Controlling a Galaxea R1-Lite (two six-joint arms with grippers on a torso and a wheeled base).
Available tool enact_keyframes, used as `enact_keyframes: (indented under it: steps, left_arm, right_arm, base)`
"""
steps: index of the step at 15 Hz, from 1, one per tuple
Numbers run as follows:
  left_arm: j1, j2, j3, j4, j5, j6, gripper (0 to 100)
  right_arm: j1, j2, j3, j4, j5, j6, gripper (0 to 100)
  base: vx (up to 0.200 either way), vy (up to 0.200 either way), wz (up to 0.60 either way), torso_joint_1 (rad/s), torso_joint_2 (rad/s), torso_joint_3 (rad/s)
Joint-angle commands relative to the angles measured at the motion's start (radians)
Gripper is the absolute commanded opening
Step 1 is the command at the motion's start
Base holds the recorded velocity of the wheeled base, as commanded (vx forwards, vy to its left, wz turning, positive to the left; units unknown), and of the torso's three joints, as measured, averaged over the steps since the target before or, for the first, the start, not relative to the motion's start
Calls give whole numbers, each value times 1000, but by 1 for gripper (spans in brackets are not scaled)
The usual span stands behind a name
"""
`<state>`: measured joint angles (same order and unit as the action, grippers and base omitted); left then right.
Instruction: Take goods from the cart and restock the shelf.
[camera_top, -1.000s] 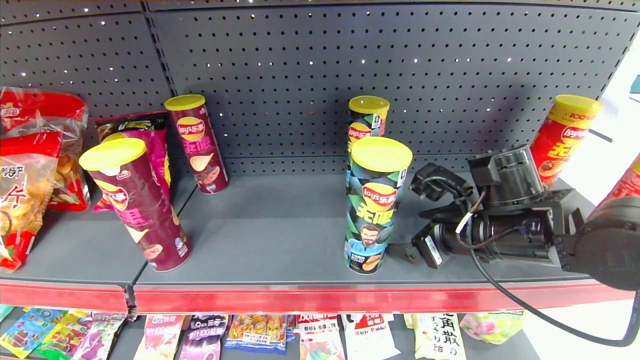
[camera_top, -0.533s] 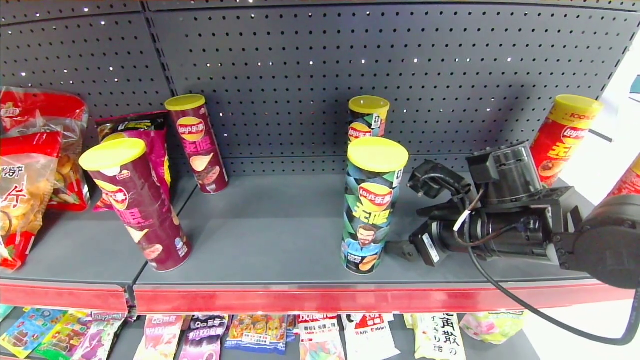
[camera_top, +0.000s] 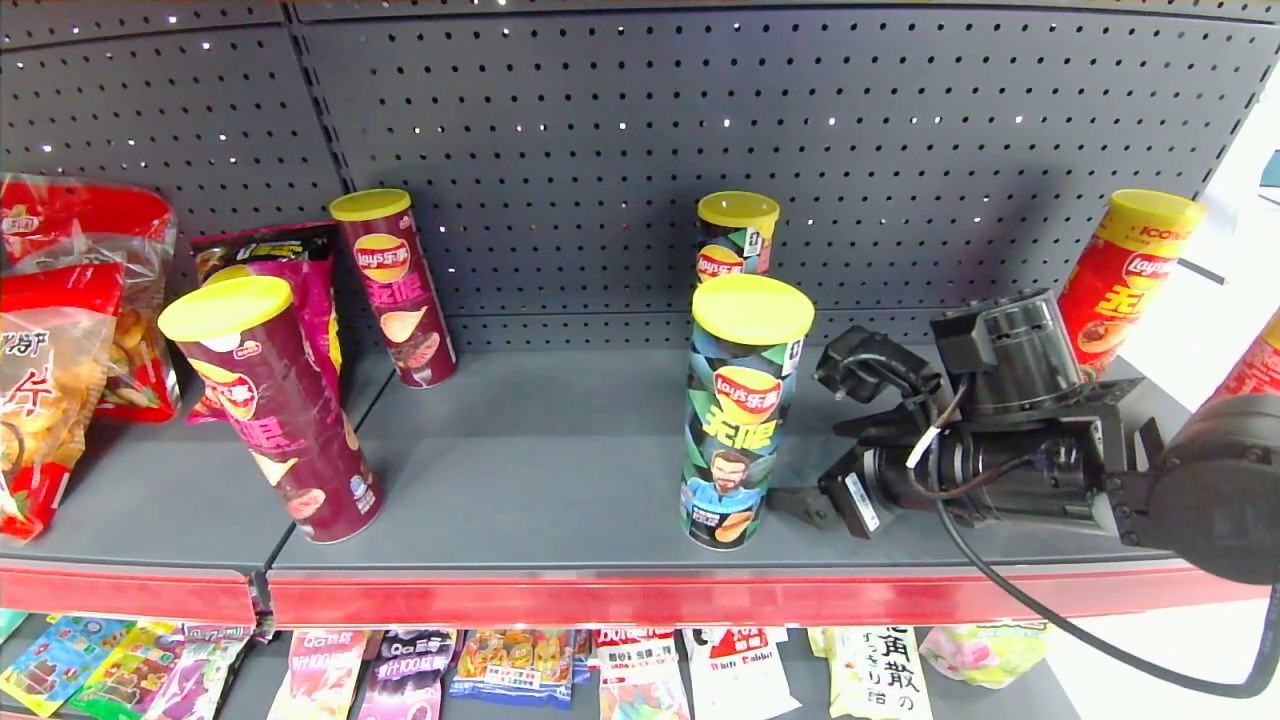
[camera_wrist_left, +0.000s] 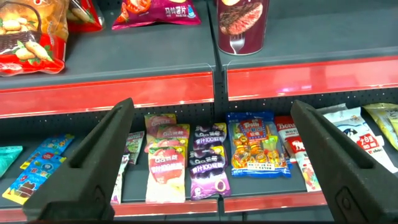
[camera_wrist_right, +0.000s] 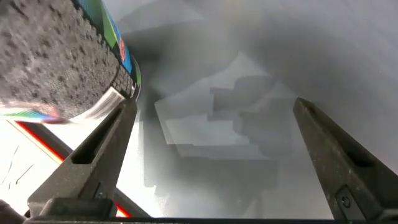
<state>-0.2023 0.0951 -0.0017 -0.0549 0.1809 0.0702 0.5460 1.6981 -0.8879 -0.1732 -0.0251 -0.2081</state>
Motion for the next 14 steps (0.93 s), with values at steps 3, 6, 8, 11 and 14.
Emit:
enact_keyframes:
  steps: [3, 6, 8, 11, 14]
  left_arm:
    - [0, 2, 0, 0, -1, -1, 100]
    - [0, 2, 0, 0, -12, -1, 100]
    - [0, 2, 0, 3, -21, -4, 100]
    - [0, 2, 0, 3, -21, -32, 100]
    - [0, 2, 0, 6, -23, -69, 100]
  right_arm:
    - [-38, -109, 78, 0, -26, -1, 100]
    - [-49, -414, 219, 3, -56, -4, 100]
    - [-32, -672, 354, 9, -82, -11, 100]
    - [-116, -1072, 472, 107, -165, -19, 100]
    - [-443, -1342, 448, 429, -193, 13, 100]
  base:
    - [0, 0, 0, 0, 0, 0]
    - [0, 0, 0, 0, 0, 0]
    - [0, 0, 0, 0, 0, 0]
    - [0, 0, 0, 0, 0, 0]
    - [0, 0, 0, 0, 0, 0]
